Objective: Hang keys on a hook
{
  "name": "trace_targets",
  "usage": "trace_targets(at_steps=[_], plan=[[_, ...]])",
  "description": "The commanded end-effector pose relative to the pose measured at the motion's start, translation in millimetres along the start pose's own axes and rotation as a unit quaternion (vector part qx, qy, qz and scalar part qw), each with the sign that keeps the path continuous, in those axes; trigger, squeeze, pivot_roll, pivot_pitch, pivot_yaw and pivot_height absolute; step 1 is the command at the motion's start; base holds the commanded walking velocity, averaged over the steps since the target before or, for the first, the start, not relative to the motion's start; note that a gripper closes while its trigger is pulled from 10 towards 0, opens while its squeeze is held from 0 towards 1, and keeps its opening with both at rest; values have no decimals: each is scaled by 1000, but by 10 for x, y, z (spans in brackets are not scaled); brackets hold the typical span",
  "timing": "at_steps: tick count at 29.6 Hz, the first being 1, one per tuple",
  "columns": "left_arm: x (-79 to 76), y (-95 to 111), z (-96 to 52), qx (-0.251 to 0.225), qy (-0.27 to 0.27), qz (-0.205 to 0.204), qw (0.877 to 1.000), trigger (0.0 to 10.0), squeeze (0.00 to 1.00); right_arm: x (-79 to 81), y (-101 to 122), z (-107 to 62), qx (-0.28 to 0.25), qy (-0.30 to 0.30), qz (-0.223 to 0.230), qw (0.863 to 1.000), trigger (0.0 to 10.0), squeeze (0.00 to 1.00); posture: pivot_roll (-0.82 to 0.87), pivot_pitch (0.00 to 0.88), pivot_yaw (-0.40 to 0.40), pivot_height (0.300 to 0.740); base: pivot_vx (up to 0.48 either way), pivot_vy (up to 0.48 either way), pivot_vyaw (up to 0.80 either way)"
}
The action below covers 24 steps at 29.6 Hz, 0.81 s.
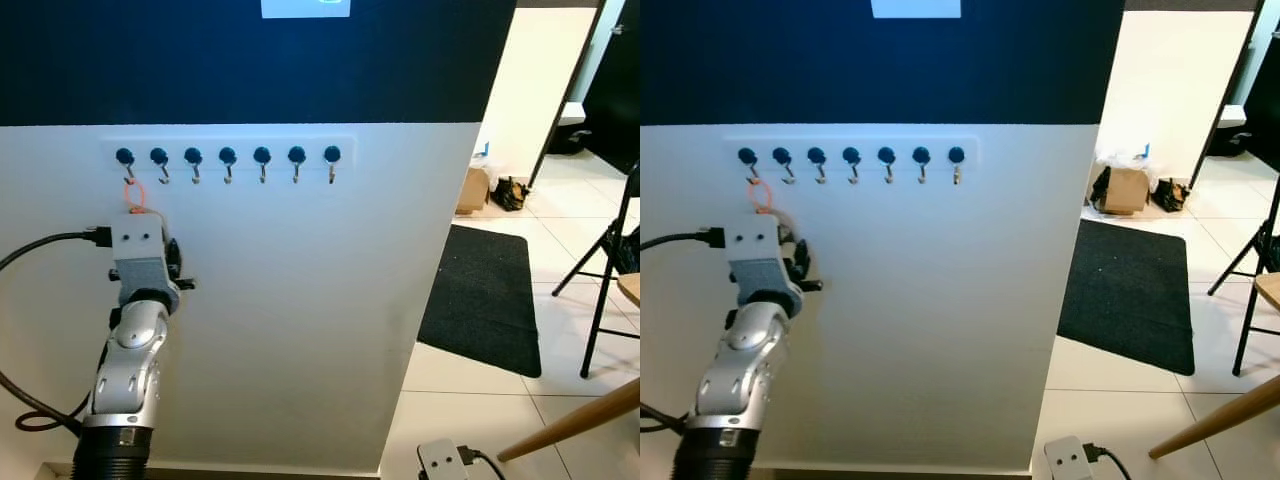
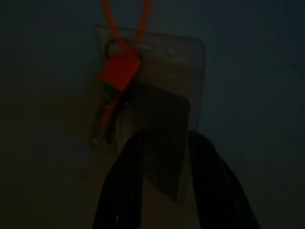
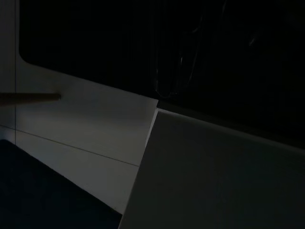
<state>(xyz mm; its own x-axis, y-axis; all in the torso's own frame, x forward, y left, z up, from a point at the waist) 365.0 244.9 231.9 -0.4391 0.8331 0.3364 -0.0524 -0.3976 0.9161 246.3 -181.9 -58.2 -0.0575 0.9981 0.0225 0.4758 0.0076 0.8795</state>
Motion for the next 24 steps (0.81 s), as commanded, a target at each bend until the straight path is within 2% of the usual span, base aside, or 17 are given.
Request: trace_targets(at_steps=[1, 2, 3, 4, 7, 10, 12, 14, 16, 17, 18, 19, 20, 21, 22, 23, 24], plan=[[176, -66, 47, 19, 47, 27, 998, 10000, 0, 0, -88, -34, 16, 0, -4, 1000, 10000, 0, 72, 116, 45, 740, 0, 0, 0], [256, -69, 61, 21, 66, 30, 997, 10000, 0, 3, -87, -34, 16, 0, -3, 1000, 10000, 0, 69, 116, 47, 740, 0, 0, 0], [256, -69, 61, 21, 66, 30, 997, 10000, 0, 3, -87, -34, 16, 0, -3, 1000, 10000, 0, 69, 116, 47, 740, 0, 0, 0], [363, -50, 77, 13, 88, 31, 996, 10000, 0, 9, -84, -32, 15, 0, -2, 1000, 10000, 0, 69, 117, 48, 740, 0, 0, 0], [397, -38, 82, 7, 93, 28, 995, 10000, 0, 14, -85, -33, 15, 1, -3, 1000, 10000, 0, 73, 118, 46, 740, 0, 0, 0], [151, 51, 30, -27, 5, -11, 1000, 10000, 0, 19, -94, -37, 16, 2, -4, 1000, 10000, 0, 75, 119, 45, 740, 0, 0, 0], [-43, 85, -38, -36, -62, -31, 997, 10000, 0, 17, -95, -38, 16, 2, -4, 1000, 10000, 0, 76, 120, 45, 740, 0, 0, 0], [-335, 83, -228, -38, -179, -59, 981, 10000, 0, 14, -93, -36, 16, 2, -5, 1000, 10000, 0, 76, 121, 46, 740, 0, 0, 0], [-553, 92, -470, -42, -282, -85, 955, 10000, 0, 9, -92, -36, 16, 1, -5, 1000, 10000, 0, 76, 122, 47, 740, 0, 0, 0], [-625, 80, -591, -42, -325, -91, 941, 10000, 0, 6, -92, -37, 16, 0, -5, 1000, 10000, 0, 79, 123, 47, 740, 0, 0, 0], [-625, 80, -591, -42, -325, -91, 941, 10000, 0, 6, -92, -37, 16, 0, -5, 1000, 10000, 0, 79, 123, 47, 740, 0, 0, 0], [-693, 48, -744, -41, -370, -97, 923, 10000, 0, 5, -95, -38, 17, 0, -5, 1000, 10000, 0, 82, 124, 48, 740, 0, 0, 0], [-730, 25, -842, -39, -397, -100, 911, 10000, 0, 5, -97, -39, 17, 0, -5, 1000, 10000, 0, 82, 125, 48, 740, 0, 0, 0], [-730, 25, -842, -39, -397, -100, 911, 10000, 0, 5, -97, -39, 17, 0, -5, 1000, 10000, 0, 82, 125, 48, 740, 0, 0, 0], [-753, -24, -923, -35, -413, -96, 905, 10000, 0, 8, -101, -40, 18, 1, -5, 1000, 10000, 0, 82, 126, 49, 740, 0, 0, 0], [-761, -65, -962, -30, -418, -91, 903, 10000, 0, 10, -103, -41, 18, 1, -5, 1000, 10000, 0, 82, 126, 49, 740, 0, 0, 0], [-740, -133, -949, -18, -402, -85, 912, 10000, 0, 14, -105, -42, 18, 1, -5, 1000, 10000, 0, 83, 128, 50, 740, 0, 0, 0]])
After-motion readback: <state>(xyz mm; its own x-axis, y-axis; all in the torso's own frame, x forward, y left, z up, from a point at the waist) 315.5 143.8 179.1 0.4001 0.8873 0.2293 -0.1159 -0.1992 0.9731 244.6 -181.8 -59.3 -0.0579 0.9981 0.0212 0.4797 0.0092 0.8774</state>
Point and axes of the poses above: a point about 5 cm out from each wrist's last joint towards the gripper, its own z axis pointing out of the wrist towards the gripper, its own y axis along the axis of the wrist's last joint, x = y × z, the point moved 3 cm from there along z, pointing out of the wrist towards the gripper, and after that the axes turned 14 degrees about z, right-handed, at the moved point
